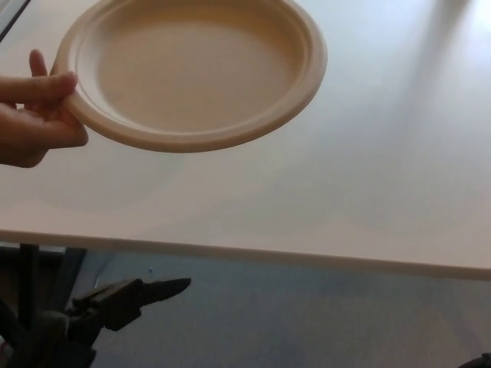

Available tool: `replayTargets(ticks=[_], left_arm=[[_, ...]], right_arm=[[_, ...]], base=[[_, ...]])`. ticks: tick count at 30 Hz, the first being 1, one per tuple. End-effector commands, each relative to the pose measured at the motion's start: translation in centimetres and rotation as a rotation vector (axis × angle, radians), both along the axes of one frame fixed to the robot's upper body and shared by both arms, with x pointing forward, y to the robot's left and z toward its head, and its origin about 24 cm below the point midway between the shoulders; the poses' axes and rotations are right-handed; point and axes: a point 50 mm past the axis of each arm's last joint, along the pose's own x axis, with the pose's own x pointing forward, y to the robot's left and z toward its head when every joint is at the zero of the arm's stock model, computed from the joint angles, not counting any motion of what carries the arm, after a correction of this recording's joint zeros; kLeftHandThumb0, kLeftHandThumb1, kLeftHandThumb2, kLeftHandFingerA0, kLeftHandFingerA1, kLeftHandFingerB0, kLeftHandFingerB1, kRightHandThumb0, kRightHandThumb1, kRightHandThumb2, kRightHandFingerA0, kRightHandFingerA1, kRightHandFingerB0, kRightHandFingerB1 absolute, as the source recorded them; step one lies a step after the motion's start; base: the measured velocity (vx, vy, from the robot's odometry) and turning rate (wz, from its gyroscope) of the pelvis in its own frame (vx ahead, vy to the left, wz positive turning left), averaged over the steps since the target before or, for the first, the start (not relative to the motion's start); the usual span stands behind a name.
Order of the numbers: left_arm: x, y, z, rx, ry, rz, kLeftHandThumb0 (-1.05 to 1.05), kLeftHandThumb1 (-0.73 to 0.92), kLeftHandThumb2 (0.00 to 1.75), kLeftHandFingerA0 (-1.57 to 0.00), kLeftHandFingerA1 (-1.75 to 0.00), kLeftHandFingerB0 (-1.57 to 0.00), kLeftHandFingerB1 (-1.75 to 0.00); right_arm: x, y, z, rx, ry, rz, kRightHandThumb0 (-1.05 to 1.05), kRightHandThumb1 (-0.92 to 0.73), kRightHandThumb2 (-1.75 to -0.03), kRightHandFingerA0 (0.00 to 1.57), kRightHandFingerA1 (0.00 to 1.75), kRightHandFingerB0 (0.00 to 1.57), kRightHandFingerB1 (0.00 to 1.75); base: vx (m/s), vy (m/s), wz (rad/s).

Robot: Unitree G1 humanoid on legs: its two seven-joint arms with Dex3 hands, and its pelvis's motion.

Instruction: A person passes a plate to the robot and the robot grabs it with its left hand and places it at the centre of the table infront of it

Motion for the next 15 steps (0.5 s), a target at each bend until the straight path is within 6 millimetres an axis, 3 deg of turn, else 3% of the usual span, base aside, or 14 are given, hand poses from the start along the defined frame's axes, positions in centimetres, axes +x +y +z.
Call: replayTargets(ticks=[1,3,4,5,6,8,10,11,12,13,15], left_arm=[[-5.1,-1.8,8.2,-0.044,-0.576,-0.135,-0.60,0.57,0.58,-0.49,-0.38,-0.41,-0.33],[-5.3,-1.9,8.5,-0.071,-0.609,-0.123,-0.61,0.53,0.57,-0.48,-0.38,-0.35,-0.32],[-5.3,-2.1,8.7,-0.103,-0.637,-0.119,-0.64,0.50,0.57,-0.31,-0.33,-0.34,-0.33],[-5.2,-2.2,8.9,-0.123,-0.663,-0.118,-0.64,0.50,0.57,-0.31,-0.33,-0.34,-0.33],[-5.2,-2.3,9.0,-0.129,-0.678,-0.114,-0.69,0.45,0.76,-0.16,-0.39,-0.23,-0.41],[-4.7,-2.5,9.4,-0.173,-0.754,-0.134,-0.70,0.48,0.79,-0.12,-0.38,-0.23,-0.42],[-4.2,-2.9,10.1,-0.262,-0.785,-0.159,-0.66,0.46,0.76,-0.13,-0.42,-0.18,-0.39],[-3.9,-3.4,10.6,-0.351,-0.747,-0.130,-0.62,0.71,0.62,-0.26,-0.37,-0.28,-0.30],[-3.8,-3.6,10.8,-0.377,-0.731,-0.114,-0.62,0.71,0.62,-0.26,-0.37,-0.28,-0.30],[-3.9,-4.0,11.3,-0.399,-0.724,-0.101,-0.64,0.86,0.66,-0.30,-0.44,-0.30,-0.30],[-4.0,-4.2,11.7,-0.434,-0.720,-0.103,-0.63,0.86,0.66,-0.35,-0.45,-0.33,-0.32]], right_arm=[[-2.1,-0.9,-0.8,-0.012,0.068,0.004,-0.63,-0.69,-0.61,0.48,0.59,0.44,0.48],[-2.2,-0.9,-0.9,-0.019,0.070,0.010,-0.63,-0.70,-0.61,0.50,0.58,0.45,0.47],[-2.1,-0.9,-0.8,-0.024,0.071,0.012,-0.64,-0.70,-0.61,0.51,0.58,0.44,0.46],[-2.0,-0.9,-0.8,-0.025,0.071,0.012,-0.64,-0.70,-0.61,0.51,0.58,0.44,0.46],[-2.0,-0.9,-0.8,-0.026,0.071,0.010,-0.64,-0.70,-0.61,0.50,0.57,0.44,0.46],[-1.9,-0.8,-0.8,-0.026,0.072,0.011,-0.63,-0.70,-0.61,0.49,0.57,0.45,0.46],[-1.7,-0.8,-0.7,-0.020,0.072,0.011,-0.63,-0.69,-0.60,0.48,0.57,0.43,0.46],[-1.7,-0.8,-0.7,-0.017,0.072,0.013,-0.63,-0.68,-0.61,0.48,0.58,0.44,0.47],[-1.7,-0.8,-0.7,-0.017,0.071,0.013,-0.63,-0.68,-0.61,0.48,0.58,0.44,0.47],[-1.7,-0.9,-0.7,-0.014,0.073,0.012,-0.63,-0.69,-0.60,0.50,0.59,0.45,0.48],[-1.9,-0.9,-0.7,-0.015,0.078,0.014,-0.62,-0.69,-0.60,0.50,0.58,0.45,0.47]], base=[[0.00,0.000,0.00],[0.00,0.000,0.00],[0.00,0.000,0.00],[0.00,0.000,0.00],[0.00,0.000,0.00],[0.00,0.000,0.00],[0.00,0.000,0.00],[0.00,0.000,0.00],[0.00,0.000,0.00],[0.00,0.000,0.00],[0.00,0.000,0.00]])
